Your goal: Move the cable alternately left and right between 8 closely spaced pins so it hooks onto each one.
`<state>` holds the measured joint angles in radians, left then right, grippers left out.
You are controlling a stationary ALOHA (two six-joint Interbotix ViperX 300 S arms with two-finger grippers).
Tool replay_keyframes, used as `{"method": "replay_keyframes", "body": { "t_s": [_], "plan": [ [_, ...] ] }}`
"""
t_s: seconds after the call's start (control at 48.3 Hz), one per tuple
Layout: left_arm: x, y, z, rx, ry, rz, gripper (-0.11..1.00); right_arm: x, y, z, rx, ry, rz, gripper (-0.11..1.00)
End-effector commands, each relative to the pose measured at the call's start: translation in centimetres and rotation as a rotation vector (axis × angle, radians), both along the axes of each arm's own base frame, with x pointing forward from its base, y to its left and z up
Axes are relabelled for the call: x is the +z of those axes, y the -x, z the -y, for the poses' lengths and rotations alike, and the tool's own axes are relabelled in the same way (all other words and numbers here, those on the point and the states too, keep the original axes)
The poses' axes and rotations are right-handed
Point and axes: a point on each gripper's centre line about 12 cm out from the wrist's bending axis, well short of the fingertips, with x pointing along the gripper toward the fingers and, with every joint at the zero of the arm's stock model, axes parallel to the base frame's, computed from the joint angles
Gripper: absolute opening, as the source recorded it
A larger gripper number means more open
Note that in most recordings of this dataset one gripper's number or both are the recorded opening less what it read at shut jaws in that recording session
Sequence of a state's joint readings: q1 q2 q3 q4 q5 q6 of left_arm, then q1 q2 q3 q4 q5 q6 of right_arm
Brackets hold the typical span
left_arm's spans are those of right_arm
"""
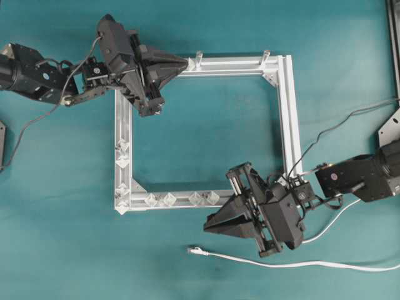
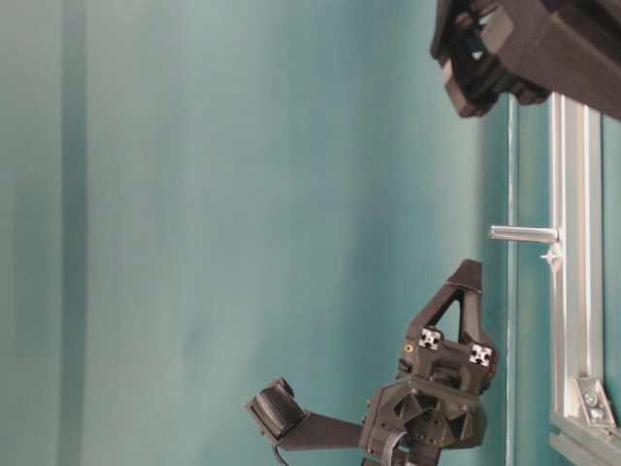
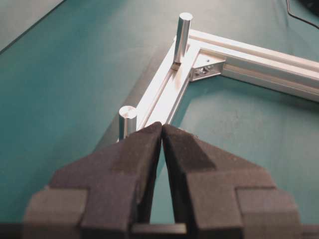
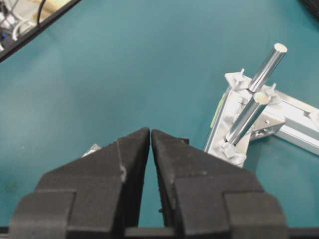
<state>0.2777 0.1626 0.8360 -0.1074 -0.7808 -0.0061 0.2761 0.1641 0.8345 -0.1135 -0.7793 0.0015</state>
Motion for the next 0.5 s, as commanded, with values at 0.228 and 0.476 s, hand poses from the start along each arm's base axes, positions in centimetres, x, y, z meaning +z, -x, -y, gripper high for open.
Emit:
{"method": "replay_keyframes", "body": {
  "t_s": [0.228,0.476],
  "plan": [
    [5.1,0.8,0.0,-0.027,-0.017,-0.032,0.0,1.1,-0.7,-0.7,0.015,0.014,-0.013,0.0],
    [7.4,2.8,2.2,-0.073,0.006,-0.061,0.0,2.6,-1.3,-1.9,0.024,0.047,-0.114,0.0]
  ]
}}
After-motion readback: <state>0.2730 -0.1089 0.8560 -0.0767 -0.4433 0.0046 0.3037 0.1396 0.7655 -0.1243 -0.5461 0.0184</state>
